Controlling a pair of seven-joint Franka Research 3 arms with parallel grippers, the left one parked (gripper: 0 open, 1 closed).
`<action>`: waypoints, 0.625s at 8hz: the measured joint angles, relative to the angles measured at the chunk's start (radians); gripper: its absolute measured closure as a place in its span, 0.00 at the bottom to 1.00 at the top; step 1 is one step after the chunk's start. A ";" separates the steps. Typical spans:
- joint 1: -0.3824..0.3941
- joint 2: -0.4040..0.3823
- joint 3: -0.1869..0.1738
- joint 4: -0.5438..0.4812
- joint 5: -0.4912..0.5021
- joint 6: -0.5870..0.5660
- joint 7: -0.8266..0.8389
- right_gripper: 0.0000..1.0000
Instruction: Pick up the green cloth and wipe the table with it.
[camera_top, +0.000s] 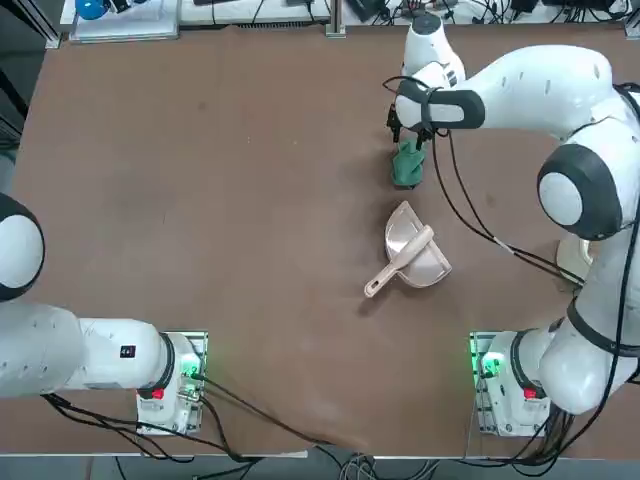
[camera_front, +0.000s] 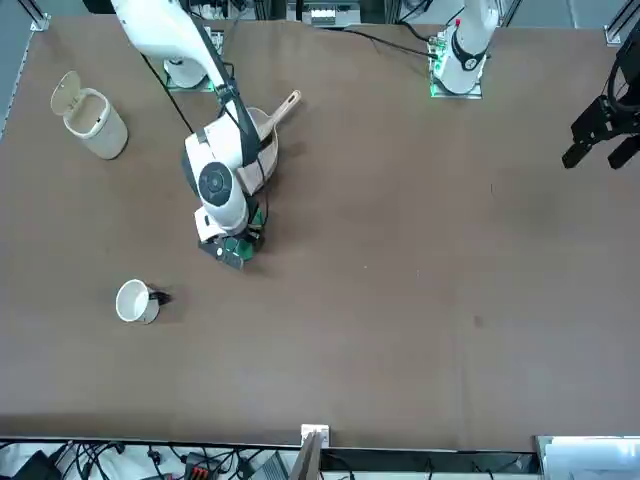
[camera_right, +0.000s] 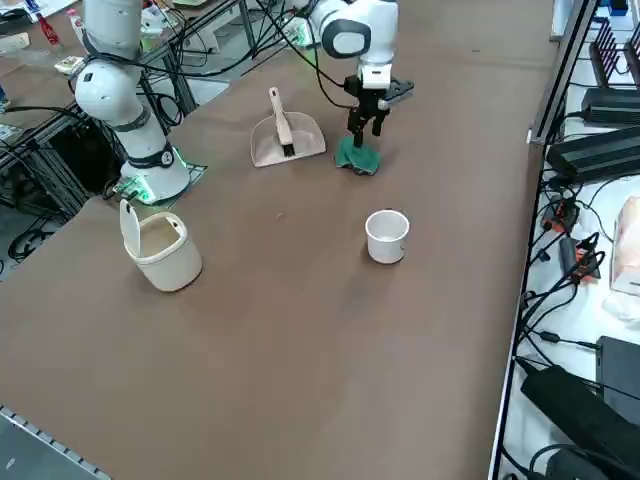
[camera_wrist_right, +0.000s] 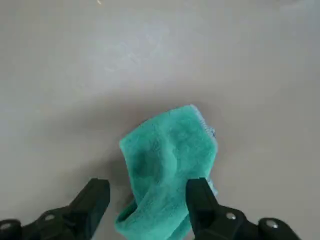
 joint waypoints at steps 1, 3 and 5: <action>0.000 0.010 0.000 0.000 0.000 -0.001 0.001 0.08; 0.001 0.019 0.000 -0.001 0.000 -0.011 0.001 0.36; 0.001 0.020 0.000 -0.007 0.000 -0.024 0.003 0.56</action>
